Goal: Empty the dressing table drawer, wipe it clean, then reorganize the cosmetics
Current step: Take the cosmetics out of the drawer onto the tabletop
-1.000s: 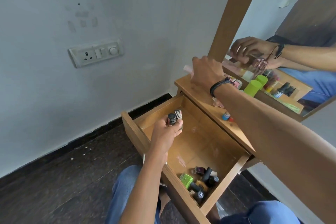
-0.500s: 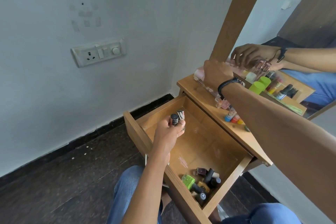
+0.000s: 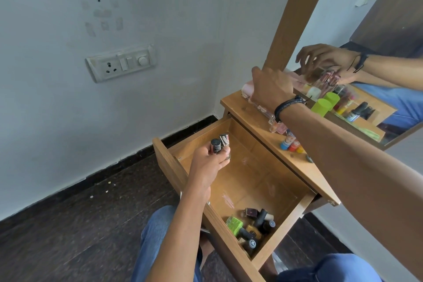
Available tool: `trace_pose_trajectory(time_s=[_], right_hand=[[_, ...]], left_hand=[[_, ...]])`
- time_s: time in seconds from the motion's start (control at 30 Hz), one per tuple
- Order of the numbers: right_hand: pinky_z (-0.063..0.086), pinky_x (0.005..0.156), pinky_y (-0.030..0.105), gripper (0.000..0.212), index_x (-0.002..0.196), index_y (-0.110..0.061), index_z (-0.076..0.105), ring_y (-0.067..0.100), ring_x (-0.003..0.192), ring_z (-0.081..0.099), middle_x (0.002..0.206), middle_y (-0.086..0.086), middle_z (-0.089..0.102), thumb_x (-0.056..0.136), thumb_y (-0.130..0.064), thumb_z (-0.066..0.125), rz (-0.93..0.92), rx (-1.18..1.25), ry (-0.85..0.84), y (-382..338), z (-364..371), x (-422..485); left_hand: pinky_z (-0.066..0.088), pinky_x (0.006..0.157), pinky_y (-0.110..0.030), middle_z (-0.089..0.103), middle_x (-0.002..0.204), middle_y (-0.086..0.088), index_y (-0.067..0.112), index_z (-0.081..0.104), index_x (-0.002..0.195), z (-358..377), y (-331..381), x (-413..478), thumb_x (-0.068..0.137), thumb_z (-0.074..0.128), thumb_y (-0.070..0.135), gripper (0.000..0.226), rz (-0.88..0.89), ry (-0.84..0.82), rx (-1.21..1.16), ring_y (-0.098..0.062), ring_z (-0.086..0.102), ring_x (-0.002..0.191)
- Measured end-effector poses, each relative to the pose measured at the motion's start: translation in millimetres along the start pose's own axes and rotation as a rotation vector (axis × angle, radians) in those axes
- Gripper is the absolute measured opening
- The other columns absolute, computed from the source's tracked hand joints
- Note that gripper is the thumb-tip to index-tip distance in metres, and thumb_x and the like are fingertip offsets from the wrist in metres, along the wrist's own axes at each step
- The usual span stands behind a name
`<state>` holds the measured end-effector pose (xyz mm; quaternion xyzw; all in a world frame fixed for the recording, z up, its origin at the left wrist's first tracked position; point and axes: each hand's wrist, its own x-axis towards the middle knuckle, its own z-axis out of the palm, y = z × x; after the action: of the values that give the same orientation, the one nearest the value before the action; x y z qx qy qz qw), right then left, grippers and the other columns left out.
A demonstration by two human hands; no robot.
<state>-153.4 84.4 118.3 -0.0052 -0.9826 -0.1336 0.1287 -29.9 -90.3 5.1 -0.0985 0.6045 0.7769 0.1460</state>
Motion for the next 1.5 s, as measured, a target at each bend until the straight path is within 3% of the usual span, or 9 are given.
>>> trace_pose_trajectory(time_s=[0.2, 0.33, 0.5, 0.6, 0.77, 0.93, 1.13, 1.27, 1.5], right_hand=[[0.055, 0.078, 0.041, 0.030, 0.121, -0.010, 0.061, 0.032, 0.092, 0.065, 0.107, 0.012, 0.066, 0.095, -0.024, 0.064, -0.020, 0.038, 0.068, -5, -11, -10], [0.052, 0.073, 0.035, 0.024, 0.113, -0.015, 0.064, 0.024, 0.089, 0.063, 0.105, 0.002, 0.064, 0.091, -0.025, 0.065, 0.037, 0.442, 0.043, -20, -28, -44], [0.044, 0.065, 0.015, 0.026, 0.116, -0.023, 0.073, 0.003, 0.075, 0.063, 0.101, -0.006, 0.071, 0.093, -0.034, 0.073, 0.160, 0.830, -0.190, -34, -4, -113], [0.048, 0.064, 0.020, 0.027, 0.111, -0.024, 0.077, -0.003, 0.067, 0.062, 0.095, -0.011, 0.075, 0.089, -0.039, 0.077, 0.179, 1.049, -0.266, -34, 22, -140], [0.057, 0.083, 0.030, 0.026, 0.108, -0.022, 0.078, 0.008, 0.087, 0.072, 0.096, -0.007, 0.078, 0.083, -0.024, 0.085, 0.239, 1.344, -0.332, -27, 37, -164], [0.055, 0.074, 0.023, 0.035, 0.107, -0.005, 0.069, 0.010, 0.079, 0.067, 0.099, 0.009, 0.075, 0.076, -0.002, 0.085, 0.275, 1.555, -0.420, -20, 42, -176], [0.053, 0.079, 0.019, 0.045, 0.120, -0.025, 0.068, 0.004, 0.089, 0.068, 0.108, -0.005, 0.072, 0.079, -0.018, 0.087, 0.076, 1.355, -0.415, -17, 38, -177], [0.048, 0.079, 0.010, 0.032, 0.115, -0.030, 0.073, -0.006, 0.095, 0.060, 0.108, -0.019, 0.069, 0.085, -0.024, 0.081, -0.053, 1.133, -0.389, -21, 32, -171], [0.052, 0.081, 0.024, 0.025, 0.110, -0.031, 0.071, 0.000, 0.093, 0.061, 0.101, -0.018, 0.069, 0.087, -0.027, 0.079, -0.040, 0.976, -0.370, -20, 28, -166]], left_hand=[[0.058, 0.082, -0.020, 0.069, 0.113, 0.002, 0.010, 0.064, 0.124, -2, 4, -4, 0.097, 0.065, 0.009, 0.027, -0.006, -0.009, -0.013, -0.009, 0.068, 0.101], [0.059, 0.087, -0.025, 0.071, 0.110, 0.002, 0.014, 0.067, 0.113, -5, 7, -2, 0.096, 0.067, 0.007, 0.018, -0.017, -0.020, -0.010, -0.009, 0.070, 0.099], [0.056, 0.099, -0.038, 0.078, 0.099, -0.004, 0.012, 0.073, 0.097, -9, 5, 0, 0.089, 0.074, 0.003, 0.012, -0.077, -0.039, -0.034, -0.020, 0.074, 0.100], [0.055, 0.100, -0.044, 0.078, 0.101, -0.006, 0.008, 0.073, 0.103, -11, 4, -1, 0.084, 0.075, -0.004, 0.022, -0.095, -0.096, -0.015, -0.023, 0.074, 0.099], [0.058, 0.095, -0.037, 0.076, 0.109, -0.011, 0.010, 0.071, 0.105, -8, 5, -5, 0.083, 0.074, -0.009, 0.029, -0.123, -0.212, 0.076, -0.026, 0.072, 0.106], [0.058, 0.096, -0.042, 0.076, 0.110, -0.012, 0.004, 0.070, 0.114, -6, 1, -2, 0.079, 0.076, -0.011, 0.039, -0.171, -0.308, 0.213, -0.026, 0.072, 0.107], [0.055, 0.099, -0.045, 0.078, 0.098, -0.001, 0.019, 0.075, 0.103, -7, -6, 2, 0.073, 0.080, 0.008, 0.032, -0.133, -0.345, 0.502, -0.020, 0.072, 0.103], [0.053, 0.101, -0.046, 0.079, 0.089, 0.004, 0.023, 0.075, 0.095, -5, -7, 2, 0.069, 0.084, 0.026, 0.028, -0.127, -0.340, 0.634, -0.015, 0.073, 0.097], [0.055, 0.098, -0.041, 0.079, 0.092, 0.007, 0.022, 0.074, 0.102, -6, -5, 2, 0.073, 0.087, 0.019, 0.033, -0.103, -0.333, 0.549, -0.013, 0.074, 0.094]])
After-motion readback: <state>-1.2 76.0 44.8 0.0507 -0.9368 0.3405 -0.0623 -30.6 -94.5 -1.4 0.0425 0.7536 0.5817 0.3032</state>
